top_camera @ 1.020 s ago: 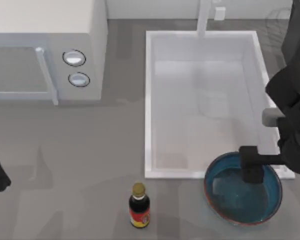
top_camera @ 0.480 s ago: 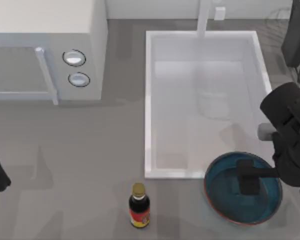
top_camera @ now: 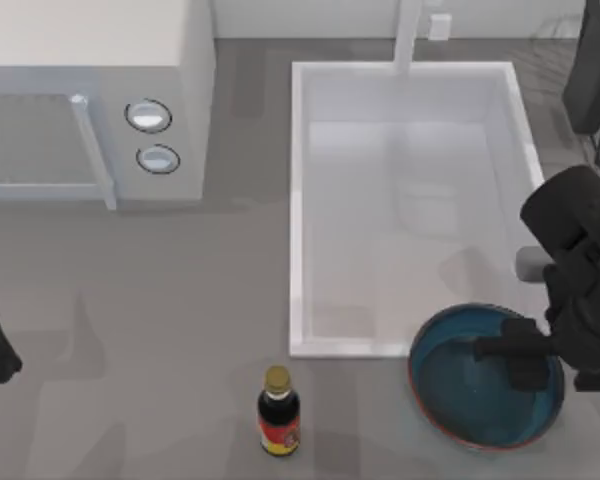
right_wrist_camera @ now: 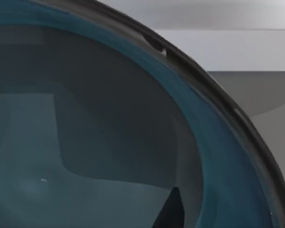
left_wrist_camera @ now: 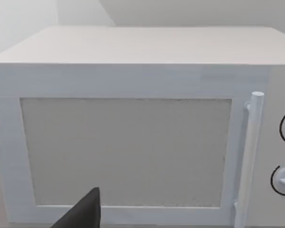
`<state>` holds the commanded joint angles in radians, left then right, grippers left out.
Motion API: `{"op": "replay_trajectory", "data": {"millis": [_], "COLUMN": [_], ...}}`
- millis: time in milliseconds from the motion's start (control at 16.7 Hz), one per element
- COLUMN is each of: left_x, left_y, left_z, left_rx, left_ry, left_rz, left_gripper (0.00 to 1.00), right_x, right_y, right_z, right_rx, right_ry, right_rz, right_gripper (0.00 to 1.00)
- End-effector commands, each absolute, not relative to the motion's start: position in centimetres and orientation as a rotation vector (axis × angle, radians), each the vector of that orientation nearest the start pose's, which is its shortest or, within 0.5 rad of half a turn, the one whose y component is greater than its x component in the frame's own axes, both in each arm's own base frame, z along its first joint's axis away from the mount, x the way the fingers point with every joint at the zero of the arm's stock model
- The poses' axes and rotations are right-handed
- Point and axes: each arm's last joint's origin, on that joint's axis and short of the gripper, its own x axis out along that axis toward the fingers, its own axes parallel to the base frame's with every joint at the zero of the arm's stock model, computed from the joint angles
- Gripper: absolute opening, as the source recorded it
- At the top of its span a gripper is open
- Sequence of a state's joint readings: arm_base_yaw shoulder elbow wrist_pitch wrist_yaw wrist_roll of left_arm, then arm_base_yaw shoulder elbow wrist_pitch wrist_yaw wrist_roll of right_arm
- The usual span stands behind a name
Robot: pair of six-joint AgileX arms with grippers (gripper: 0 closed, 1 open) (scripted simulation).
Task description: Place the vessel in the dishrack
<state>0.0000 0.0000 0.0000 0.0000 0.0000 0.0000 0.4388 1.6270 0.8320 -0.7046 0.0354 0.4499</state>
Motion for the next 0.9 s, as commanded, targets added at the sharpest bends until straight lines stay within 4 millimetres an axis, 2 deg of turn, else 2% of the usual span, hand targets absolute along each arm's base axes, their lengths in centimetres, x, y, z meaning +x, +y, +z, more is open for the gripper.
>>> {"op": "replay_trajectory", "data": {"millis": [240,900], "left_x": [10.57,10.57], "left_y": [-0.12,-0.12], "left_z": [16.0,16.0], "left_rx": [0.0,0.0], "left_ry": [0.0,0.0], "left_rz": [0.0,0.0], "left_gripper": [1.0,1.0], "right_x": [23.73,23.88], "right_y": [11.1,11.27], "right_z": [13.16,13.54], "right_rx": [0.007,0.01], "right_ry": [1.491,1.49], "right_rz": [-0.009,-0.007], "right_gripper": [0.02,0.0]}}
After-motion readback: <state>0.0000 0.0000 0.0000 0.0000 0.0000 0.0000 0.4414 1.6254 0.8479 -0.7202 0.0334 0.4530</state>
